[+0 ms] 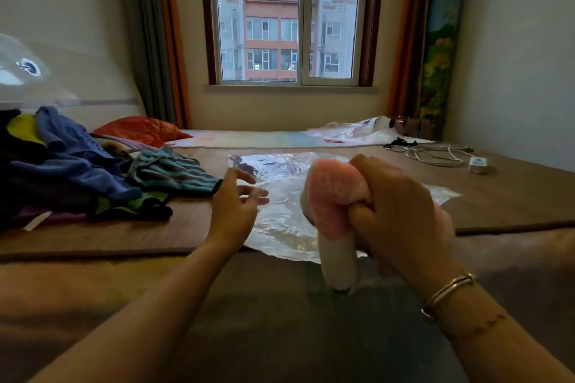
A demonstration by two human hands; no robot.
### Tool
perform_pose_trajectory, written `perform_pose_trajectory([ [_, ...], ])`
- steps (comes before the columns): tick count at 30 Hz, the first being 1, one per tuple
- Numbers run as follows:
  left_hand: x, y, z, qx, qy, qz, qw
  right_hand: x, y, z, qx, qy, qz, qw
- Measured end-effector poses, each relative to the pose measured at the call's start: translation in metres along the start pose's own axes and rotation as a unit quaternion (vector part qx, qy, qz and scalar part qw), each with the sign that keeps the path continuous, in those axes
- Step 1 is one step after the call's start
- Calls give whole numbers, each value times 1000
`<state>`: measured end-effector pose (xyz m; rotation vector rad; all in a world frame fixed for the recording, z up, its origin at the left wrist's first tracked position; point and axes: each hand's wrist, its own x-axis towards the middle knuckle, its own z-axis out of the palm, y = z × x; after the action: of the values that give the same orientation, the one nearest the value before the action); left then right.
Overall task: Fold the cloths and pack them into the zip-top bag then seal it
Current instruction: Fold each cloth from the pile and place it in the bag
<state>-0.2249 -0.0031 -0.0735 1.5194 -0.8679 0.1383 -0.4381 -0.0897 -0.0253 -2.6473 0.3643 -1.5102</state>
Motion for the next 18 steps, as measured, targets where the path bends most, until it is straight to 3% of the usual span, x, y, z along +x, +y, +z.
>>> perform_pose_trajectory([
  [2, 3, 12, -1, -39, 3, -3, 999, 23, -13, -11, -17, -9, -26, 999],
  [7, 15, 35, -9, -46, 22, 27, 998, 58, -28, 23, -94, -223, -49, 969],
  [10, 12, 49, -14, -127, 14, 11, 992, 61, -12, 65, -120, -282, -29, 951],
  [14, 6, 56, -26, -174, -53, 4, 983, 76, 8, 103, -144, -298, -36, 943],
  [16, 3, 52, -30, -154, -103, -6, 983, 81, 12, 118, -150, -327, 20, 933],
  [18, 4, 45, -34, -119, -148, -30, 981, 81, 17, 130, -114, -403, 90, 904],
])
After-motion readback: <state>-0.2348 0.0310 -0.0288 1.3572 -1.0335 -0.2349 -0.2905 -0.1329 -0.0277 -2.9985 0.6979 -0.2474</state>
